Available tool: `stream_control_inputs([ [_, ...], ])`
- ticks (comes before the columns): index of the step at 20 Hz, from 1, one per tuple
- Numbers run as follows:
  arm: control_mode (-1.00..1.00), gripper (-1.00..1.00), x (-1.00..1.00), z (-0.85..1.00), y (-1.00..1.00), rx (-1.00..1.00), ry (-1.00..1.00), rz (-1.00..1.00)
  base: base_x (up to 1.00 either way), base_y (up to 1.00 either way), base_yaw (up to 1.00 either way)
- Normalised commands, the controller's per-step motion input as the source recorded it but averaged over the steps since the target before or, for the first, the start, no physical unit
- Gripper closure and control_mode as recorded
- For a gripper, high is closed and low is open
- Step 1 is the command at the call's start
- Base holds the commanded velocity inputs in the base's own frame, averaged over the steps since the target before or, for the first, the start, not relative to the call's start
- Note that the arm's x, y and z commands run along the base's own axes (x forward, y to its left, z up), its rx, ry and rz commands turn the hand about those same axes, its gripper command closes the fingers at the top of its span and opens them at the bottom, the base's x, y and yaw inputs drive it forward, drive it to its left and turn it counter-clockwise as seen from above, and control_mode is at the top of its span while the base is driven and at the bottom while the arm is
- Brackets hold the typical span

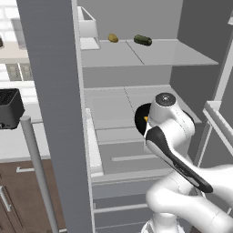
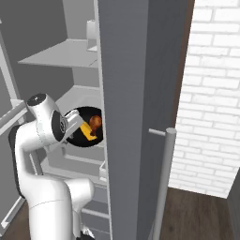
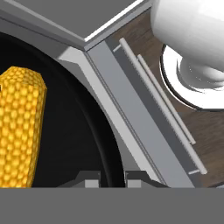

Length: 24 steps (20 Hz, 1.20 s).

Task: Pick the chicken drumstick and corn from their plates and place them in the bowl. Then put the bowl in the fridge.

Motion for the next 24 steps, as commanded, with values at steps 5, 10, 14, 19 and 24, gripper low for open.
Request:
stream_control_inputs([
  [5,-1.00,1.00,0.85,0.00,0.15,-0.02,0.00,0.09,0.00,0.00,0.00],
  [10,-1.00,1.00,0.52,0.00,0.31,-0.07,0.00,0.12,0.00,0.00,0.00],
  [14,-1.00,1.00,0.44,0.00,0.06,-0.06,0.01,0.13,0.00,0.00,0.00],
  [19,-1.00,1.00,0.46,-0.01,0.00,-0.07,0.04,0.14,0.00,0.00,0.00],
  [24,-1.00,1.00,0.42,-0.02,0.00,-0.05,0.00,0.20,0.00,0.00,0.00],
])
